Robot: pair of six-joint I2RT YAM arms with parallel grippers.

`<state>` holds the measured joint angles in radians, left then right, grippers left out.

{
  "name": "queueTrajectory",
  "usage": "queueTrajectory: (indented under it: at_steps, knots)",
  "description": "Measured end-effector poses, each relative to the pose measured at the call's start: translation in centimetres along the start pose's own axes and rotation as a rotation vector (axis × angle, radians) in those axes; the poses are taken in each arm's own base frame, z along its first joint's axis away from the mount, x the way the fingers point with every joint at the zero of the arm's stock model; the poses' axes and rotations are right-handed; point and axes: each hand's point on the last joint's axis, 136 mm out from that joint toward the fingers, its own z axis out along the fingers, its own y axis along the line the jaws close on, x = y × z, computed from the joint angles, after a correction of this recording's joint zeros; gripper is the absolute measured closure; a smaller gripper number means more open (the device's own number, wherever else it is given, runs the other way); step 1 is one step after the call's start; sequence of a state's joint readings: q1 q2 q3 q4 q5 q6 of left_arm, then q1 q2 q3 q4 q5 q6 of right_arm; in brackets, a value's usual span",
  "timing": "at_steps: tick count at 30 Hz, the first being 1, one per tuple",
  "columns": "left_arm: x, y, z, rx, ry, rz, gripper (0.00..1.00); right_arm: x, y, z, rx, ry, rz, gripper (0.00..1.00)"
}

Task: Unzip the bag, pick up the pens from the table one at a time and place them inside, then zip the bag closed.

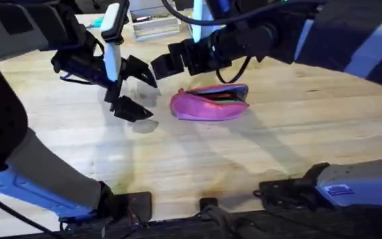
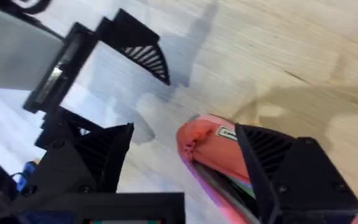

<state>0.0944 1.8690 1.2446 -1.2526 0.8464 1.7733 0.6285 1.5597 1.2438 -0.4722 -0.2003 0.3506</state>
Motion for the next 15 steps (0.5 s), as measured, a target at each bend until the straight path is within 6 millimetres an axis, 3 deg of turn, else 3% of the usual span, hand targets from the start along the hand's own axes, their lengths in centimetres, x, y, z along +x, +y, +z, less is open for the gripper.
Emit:
queueTrajectory:
  at_steps: [9, 15]
  knots:
    - [0.0, 0.0, 0.0, 0.000, 0.000, 0.000, 0.008, 0.4, -1.1, -0.1, 0.066, 0.020, -0.022, 0.004]
    - [0.0, 0.0, 0.0, 0.000, 0.000, 0.000, 0.008, 2.0, -2.2, 1.6, 0.097, 0.099, -0.003, 0.004]
